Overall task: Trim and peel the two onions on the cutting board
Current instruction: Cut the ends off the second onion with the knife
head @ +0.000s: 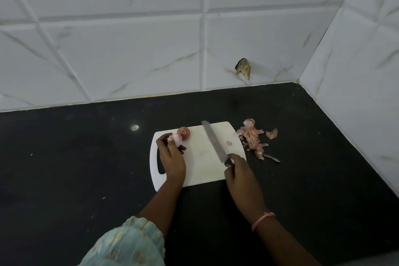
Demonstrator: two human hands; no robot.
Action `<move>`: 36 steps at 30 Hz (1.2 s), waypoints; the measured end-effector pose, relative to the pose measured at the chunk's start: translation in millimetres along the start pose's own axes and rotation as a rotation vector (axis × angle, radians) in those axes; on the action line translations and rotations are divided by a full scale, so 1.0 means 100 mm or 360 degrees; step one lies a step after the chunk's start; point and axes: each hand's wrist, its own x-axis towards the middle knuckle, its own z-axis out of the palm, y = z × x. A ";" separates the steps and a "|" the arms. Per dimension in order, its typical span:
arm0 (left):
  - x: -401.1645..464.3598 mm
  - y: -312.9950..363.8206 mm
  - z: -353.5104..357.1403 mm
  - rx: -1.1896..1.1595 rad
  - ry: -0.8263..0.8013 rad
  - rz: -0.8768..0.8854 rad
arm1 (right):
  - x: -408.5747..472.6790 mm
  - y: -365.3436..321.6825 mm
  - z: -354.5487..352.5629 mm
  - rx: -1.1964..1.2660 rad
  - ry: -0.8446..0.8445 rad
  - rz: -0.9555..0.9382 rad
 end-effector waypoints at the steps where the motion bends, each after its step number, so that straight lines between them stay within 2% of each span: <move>1: 0.00 0.00 0.00 -0.0008 -0.0002 -0.0006 | -0.01 -0.01 0.03 -0.0039 -0.0040 0.0012; 4: 0.03 -0.02 -0.01 -0.0019 -0.0002 -0.0023 | -0.02 0.05 -0.02 -0.0124 -0.0026 0.0129; 9: 0.04 -0.04 -0.02 0.0014 -0.0045 -0.0048 | 0.04 0.27 -0.29 -0.0149 0.0248 0.0420; 13: 0.05 0.02 -0.08 -0.0018 -0.0148 -0.0132 | 0.05 0.23 -0.38 -0.0009 0.0450 0.0325; 16: 0.08 0.10 -0.16 -0.0030 -0.0300 -0.0171 | 0.12 0.13 -0.28 -0.0059 0.0331 0.0286; 18: 0.10 0.12 -0.25 0.0083 -0.0409 -0.0075 | 0.13 0.04 -0.15 -0.0100 0.0267 0.0213; 21: 0.10 0.06 -0.41 0.0510 -0.0490 0.0142 | 0.11 -0.08 0.07 -0.0206 0.0213 0.0100; 26: 0.27 0.01 -0.63 0.1131 -0.0649 0.0521 | 0.17 -0.14 0.27 -0.0462 0.0121 0.0167; 29: 0.36 0.04 -0.68 0.1195 -0.0785 0.0468 | 0.23 -0.13 0.29 -0.0445 0.0088 0.0262; 33: 0.52 0.11 -0.58 0.1235 -0.0777 0.0441 | 0.32 -0.13 0.25 -0.0376 0.0026 0.0315; 36: 0.66 0.23 -0.37 0.1471 -0.0853 0.0473 | 0.36 -0.12 0.23 -0.0378 -0.0023 0.0329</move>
